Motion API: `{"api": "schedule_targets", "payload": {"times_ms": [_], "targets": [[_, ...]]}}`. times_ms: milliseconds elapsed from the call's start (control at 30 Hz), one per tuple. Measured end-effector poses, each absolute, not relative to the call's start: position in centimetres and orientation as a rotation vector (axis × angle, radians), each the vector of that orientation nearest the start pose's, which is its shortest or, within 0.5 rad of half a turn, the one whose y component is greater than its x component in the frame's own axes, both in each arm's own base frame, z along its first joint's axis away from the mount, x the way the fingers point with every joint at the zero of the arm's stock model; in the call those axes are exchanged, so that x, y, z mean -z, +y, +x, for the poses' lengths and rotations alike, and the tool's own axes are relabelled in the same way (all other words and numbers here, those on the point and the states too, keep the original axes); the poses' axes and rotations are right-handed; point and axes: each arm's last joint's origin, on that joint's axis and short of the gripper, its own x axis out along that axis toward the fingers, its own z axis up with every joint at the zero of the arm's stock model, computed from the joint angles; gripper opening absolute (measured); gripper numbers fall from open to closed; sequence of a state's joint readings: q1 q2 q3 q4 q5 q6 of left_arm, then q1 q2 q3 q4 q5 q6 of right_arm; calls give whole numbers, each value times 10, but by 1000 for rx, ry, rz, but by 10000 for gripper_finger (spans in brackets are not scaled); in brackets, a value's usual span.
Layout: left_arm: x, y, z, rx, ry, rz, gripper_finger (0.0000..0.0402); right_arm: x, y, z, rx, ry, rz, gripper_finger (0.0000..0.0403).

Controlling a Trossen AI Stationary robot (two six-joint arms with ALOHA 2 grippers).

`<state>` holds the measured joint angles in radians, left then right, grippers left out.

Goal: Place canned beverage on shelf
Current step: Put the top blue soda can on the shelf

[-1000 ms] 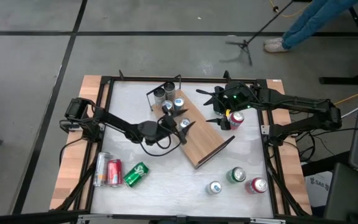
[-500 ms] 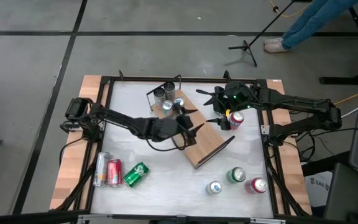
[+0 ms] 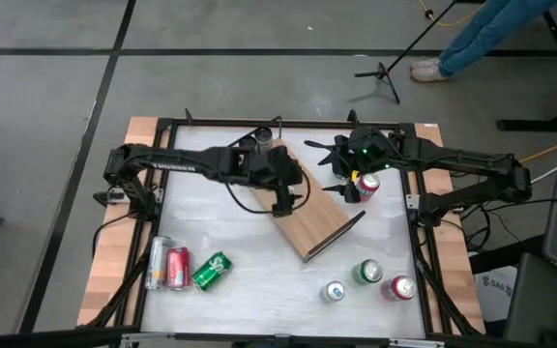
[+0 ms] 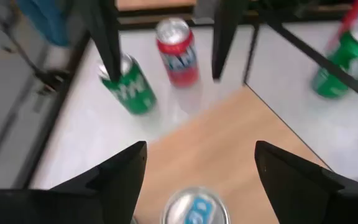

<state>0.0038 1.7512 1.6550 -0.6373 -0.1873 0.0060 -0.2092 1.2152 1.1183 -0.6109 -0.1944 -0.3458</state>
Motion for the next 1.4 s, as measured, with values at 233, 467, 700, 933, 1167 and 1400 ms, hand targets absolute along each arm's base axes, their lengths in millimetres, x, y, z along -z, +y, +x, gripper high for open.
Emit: {"api": "schedule_targets", "payload": {"times_ms": [233, 467, 700, 933, 1167, 1400], "targets": [[-326, 27, 381, -89, 849, -7, 291, -324, -47, 247, -105, 686, -190, 342], [-324, 33, 380, -106, 872, -12, 291, -325, -47, 247, -106, 685, -190, 342], [-317, 33, 382, -104, 894, -12, 291, -325, -47, 247, -105, 685, -190, 342], [-305, 33, 388, -103, 925, -12, 291, -325, -47, 247, -105, 683, -191, 342], [-306, 33, 389, -107, 917, -20, 291, -325, -47, 247, -105, 683, -191, 342], [-303, 31, 390, -99, 927, -19, 291, -325, -47, 247, -105, 683, -191, 342]]}}
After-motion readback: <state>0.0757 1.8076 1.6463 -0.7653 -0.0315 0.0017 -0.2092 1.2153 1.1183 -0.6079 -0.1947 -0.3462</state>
